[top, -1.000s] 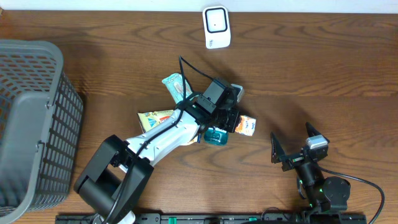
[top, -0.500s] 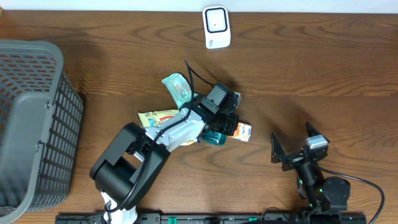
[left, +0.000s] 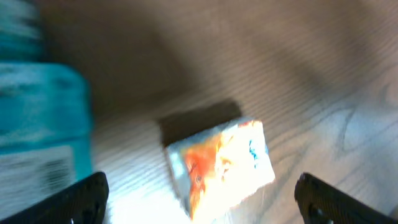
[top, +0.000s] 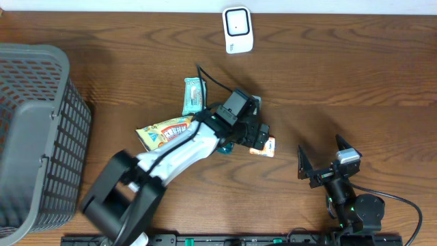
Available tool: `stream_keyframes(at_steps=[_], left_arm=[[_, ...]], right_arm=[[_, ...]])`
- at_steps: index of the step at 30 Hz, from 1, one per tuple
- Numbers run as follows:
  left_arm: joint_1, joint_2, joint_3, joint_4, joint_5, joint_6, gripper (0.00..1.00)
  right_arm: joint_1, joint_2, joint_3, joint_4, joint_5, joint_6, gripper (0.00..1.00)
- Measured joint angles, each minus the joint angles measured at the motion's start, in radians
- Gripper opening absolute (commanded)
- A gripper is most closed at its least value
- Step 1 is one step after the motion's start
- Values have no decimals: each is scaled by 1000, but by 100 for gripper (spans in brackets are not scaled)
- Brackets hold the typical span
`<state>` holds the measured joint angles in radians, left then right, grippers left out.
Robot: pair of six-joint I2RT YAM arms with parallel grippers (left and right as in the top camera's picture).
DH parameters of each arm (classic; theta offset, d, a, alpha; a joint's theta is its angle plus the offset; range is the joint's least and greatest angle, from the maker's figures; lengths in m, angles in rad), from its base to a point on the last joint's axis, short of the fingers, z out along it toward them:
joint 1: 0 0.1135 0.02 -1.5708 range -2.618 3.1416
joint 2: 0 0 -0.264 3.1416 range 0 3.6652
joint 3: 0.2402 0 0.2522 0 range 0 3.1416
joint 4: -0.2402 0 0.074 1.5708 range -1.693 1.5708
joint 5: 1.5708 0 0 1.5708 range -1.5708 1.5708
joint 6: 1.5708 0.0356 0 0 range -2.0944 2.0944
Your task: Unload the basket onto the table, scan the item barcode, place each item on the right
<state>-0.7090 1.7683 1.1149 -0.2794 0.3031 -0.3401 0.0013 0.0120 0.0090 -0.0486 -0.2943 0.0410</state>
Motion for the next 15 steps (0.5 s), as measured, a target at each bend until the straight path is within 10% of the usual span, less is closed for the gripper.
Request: stream_keyframes(at_steps=[15], left_arm=[[14,-458,-1,-81,-517,2,97]], right_arm=[[0,0,0,0,0,0,99]])
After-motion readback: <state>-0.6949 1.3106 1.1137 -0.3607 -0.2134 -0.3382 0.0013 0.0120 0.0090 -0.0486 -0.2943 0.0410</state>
